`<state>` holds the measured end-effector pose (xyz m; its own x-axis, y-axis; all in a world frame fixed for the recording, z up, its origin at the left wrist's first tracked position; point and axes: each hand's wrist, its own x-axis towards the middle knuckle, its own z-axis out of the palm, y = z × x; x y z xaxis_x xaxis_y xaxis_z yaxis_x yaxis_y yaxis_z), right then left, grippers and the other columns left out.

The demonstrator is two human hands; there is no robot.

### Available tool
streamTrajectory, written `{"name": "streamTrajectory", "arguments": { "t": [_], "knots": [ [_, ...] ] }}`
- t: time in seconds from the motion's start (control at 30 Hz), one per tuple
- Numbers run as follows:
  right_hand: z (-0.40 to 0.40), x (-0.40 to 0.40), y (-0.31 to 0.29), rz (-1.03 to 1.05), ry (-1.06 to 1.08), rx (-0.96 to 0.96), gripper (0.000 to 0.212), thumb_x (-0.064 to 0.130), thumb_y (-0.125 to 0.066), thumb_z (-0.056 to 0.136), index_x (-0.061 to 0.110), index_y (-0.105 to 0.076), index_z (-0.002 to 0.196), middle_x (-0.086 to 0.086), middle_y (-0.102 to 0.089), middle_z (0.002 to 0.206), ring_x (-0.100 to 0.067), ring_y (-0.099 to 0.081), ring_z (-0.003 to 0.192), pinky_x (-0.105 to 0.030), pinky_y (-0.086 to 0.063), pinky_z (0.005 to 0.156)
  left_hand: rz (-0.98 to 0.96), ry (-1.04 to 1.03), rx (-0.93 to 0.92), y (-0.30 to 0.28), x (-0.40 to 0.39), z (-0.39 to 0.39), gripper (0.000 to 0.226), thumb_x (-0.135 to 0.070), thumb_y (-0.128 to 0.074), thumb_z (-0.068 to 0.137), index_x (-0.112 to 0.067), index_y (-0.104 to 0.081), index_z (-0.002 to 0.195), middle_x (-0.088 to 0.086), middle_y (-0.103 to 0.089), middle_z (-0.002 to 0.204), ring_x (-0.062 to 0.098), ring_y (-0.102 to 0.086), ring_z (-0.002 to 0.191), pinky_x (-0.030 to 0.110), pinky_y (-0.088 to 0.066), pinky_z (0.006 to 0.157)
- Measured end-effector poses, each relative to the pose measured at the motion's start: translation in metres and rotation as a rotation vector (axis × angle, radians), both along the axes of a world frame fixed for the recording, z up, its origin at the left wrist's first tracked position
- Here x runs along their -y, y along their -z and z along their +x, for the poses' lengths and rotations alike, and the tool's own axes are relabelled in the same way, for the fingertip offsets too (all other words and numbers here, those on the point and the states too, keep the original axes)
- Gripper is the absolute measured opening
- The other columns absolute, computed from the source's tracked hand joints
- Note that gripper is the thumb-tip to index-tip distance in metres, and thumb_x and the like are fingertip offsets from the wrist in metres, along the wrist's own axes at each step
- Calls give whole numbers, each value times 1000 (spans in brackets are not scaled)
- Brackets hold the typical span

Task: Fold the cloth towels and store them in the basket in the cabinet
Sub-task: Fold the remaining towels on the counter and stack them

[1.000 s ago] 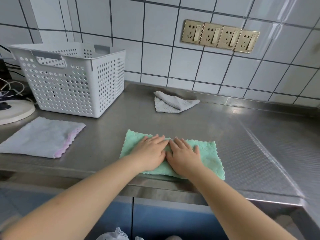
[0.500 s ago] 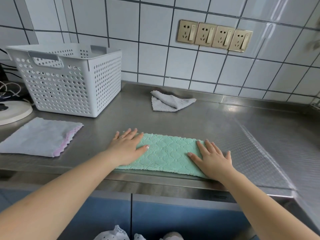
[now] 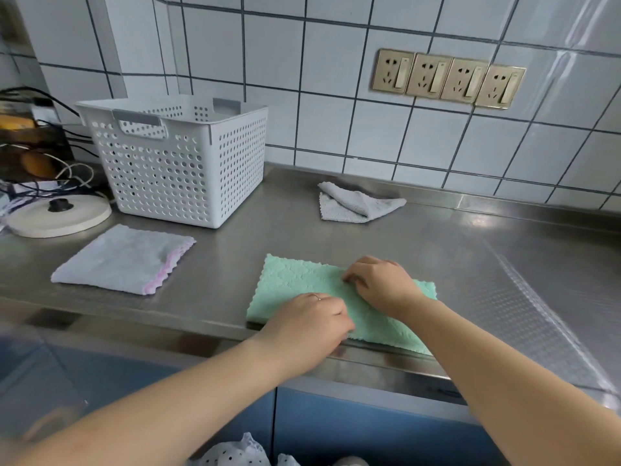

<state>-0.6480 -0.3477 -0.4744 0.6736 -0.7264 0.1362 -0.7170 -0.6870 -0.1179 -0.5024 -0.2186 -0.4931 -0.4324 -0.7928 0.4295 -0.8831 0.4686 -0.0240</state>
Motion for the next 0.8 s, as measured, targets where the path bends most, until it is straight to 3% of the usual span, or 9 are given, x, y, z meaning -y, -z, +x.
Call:
{"name": "streamTrajectory", "arguments": {
  "t": [0.07, 0.3, 0.47, 0.57, 0.63, 0.7, 0.73, 0.8],
  "knots": [
    [-2, 2, -2, -16, -17, -40, 34, 15, -42, 92, 29, -64, 114, 6, -58, 122, -21, -58, 104, -29, -39, 92, 20, -23, 36, -1, 0, 4, 6, -20, -67, 63, -24, -69, 67, -6, -55, 62, 17, -55, 56, 25, -51, 56],
    [-23, -10, -11, -33, -39, -116, 40, 12, -41, 93, 30, -62, 122, 4, -57, 121, -21, -56, 105, -27, -37, 91, -19, -38, 77, -3, -8, 49, 16, -23, -50, 75, -28, -65, 74, -10, -57, 71, 14, -59, 68, 27, -49, 84],
    [-28, -24, -10, -71, -83, -123, 33, 15, -44, 93, 26, -66, 117, 4, -62, 110, -20, -58, 101, -30, -42, 91, 28, -119, 97, -10, -2, 77, 24, -28, -42, 78, -30, -66, 76, -14, -64, 77, 11, -63, 75, 26, -47, 87],
    [-28, -33, -11, -72, -109, -111, 31, 16, -45, 93, 24, -68, 113, 6, -64, 108, -17, -60, 99, -27, -43, 88, 10, -134, 76, -13, 5, 88, 12, -23, -60, 77, -31, -68, 78, -15, -66, 80, 12, -66, 76, 34, -49, 90],
    [-29, -37, -12, -67, -130, -109, 32, 15, -45, 93, 23, -68, 114, 5, -64, 109, -19, -59, 101, -29, -43, 89, 44, -120, 61, -14, 9, 94, 16, -17, -73, 74, -30, -69, 83, -13, -67, 85, 14, -66, 81, 41, -48, 93],
    [-36, -38, -11, -98, -176, -84, 34, 15, -46, 91, 24, -65, 118, 2, -61, 115, -20, -56, 107, -35, -44, 92, 82, -75, 63, -13, 7, 98, 17, -24, -61, 82, -30, -69, 96, -12, -67, 102, 11, -63, 97, 43, -43, 101],
    [-43, -38, -11, -100, -209, -73, 37, 19, -46, 90, 26, -62, 123, 2, -59, 122, -19, -55, 112, -36, -44, 96, 151, -59, 64, -15, 3, 98, 31, -32, -48, 85, -31, -66, 109, -14, -63, 118, 7, -57, 112, 40, -34, 109],
    [-59, -42, -9, -47, -292, -87, 49, 35, -40, 87, 31, -49, 135, 4, -47, 140, -15, -45, 126, -34, -36, 107, 332, -33, 39, -15, -7, 101, 61, -45, -28, 80, -33, -44, 138, -21, -31, 147, -7, -22, 137, 29, -7, 117]
  ]
}}
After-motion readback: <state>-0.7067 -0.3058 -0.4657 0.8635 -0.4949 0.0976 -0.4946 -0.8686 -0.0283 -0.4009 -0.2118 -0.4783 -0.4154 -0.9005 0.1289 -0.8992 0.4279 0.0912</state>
